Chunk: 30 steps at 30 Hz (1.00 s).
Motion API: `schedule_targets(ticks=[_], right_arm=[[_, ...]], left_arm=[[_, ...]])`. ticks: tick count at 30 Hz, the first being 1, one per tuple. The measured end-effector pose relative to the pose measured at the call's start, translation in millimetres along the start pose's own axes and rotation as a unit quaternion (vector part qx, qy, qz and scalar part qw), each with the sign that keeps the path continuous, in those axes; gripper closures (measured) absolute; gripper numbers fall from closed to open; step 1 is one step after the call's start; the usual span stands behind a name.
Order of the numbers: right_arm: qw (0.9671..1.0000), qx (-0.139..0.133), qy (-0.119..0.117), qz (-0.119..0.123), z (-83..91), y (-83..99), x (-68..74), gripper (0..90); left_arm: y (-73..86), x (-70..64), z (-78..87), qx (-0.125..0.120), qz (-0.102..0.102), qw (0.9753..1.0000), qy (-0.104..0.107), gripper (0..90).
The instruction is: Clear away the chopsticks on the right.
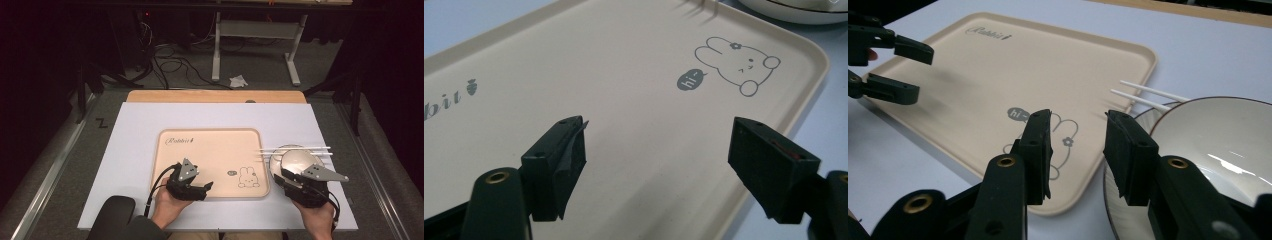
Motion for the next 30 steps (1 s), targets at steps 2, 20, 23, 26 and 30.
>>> schedule_targets(ticks=[2, 20, 23, 26, 30], right_arm=[[1.0000, 0.002, 0.000, -0.002, 1.8, 0.4, -3.5, 64.8], [0.9994, 0.007, 0.033, 0.007, 29.6, -7.4, -60.9, 75.1], [0.9992, 0.010, 0.037, 0.013, 30.6, -9.4, -69.7, 76.3], [0.9990, 0.015, 0.041, 0.013, 32.0, -11.9, -79.4, 77.2], [0.9987, 0.017, 0.047, 0.015, 32.7, -16.0, -89.8, 77.5]], left_arm=[[-0.8, -0.9, 2.5, -0.004, 0.002, 1.0000, 0.001, 23.7], [5.4, 0.7, 15.7, -0.002, 0.014, 0.9996, -0.023, 23.1], [10.1, 1.9, 17.9, 0.003, 0.019, 0.9994, -0.028, 23.0], [13.2, 3.8, 22.4, 0.002, 0.026, 0.9991, -0.033, 23.1], [16.1, 5.8, 25.7, 0.001, 0.031, 0.9988, -0.038, 23.4]])
Point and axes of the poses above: each handheld gripper's, and its own axes: z roughly backward along the jaws, y roughly out of its underside, x roughly to its left, the point moved 9 cm from there along -z, roughly forward along the jaws, and after that the axes turned 9 degrees about x, right-handed, at the moved point
